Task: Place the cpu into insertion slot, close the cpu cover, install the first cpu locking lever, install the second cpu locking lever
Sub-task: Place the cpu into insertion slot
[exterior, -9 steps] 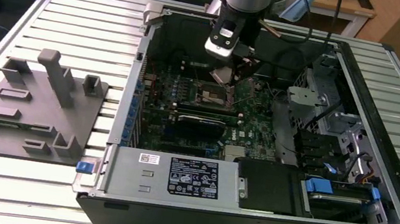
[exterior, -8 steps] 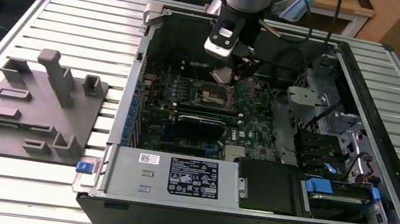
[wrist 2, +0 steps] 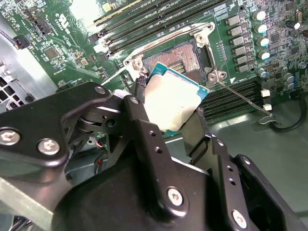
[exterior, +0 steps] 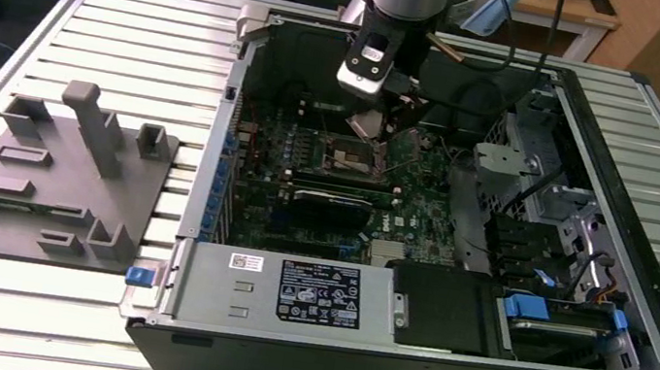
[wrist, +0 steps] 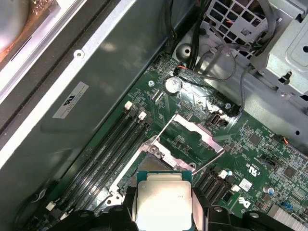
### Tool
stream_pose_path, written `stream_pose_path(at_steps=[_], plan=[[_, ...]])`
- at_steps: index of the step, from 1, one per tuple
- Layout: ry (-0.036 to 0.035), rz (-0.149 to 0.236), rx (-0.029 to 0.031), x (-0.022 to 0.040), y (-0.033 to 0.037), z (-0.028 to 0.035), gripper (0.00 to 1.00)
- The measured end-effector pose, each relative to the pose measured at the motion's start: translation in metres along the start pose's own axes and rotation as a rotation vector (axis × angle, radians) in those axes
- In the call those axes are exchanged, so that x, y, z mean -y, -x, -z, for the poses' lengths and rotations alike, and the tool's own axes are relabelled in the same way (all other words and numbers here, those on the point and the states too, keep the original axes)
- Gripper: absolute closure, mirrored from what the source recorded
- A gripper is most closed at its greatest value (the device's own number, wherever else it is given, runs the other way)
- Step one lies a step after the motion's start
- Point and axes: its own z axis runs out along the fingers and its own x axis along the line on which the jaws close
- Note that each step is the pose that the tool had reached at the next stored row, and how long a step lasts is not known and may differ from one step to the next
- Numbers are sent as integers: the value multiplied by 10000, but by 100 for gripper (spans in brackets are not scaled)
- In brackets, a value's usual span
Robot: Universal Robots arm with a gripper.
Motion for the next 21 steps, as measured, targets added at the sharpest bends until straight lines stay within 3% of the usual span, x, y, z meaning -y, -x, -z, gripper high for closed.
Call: stream_pose_path(at_steps=[10, 21], plan=[[-1, -103, 10, 15, -8, -53, 46], [-23, -2025, 175, 21, -9, -108, 46]])
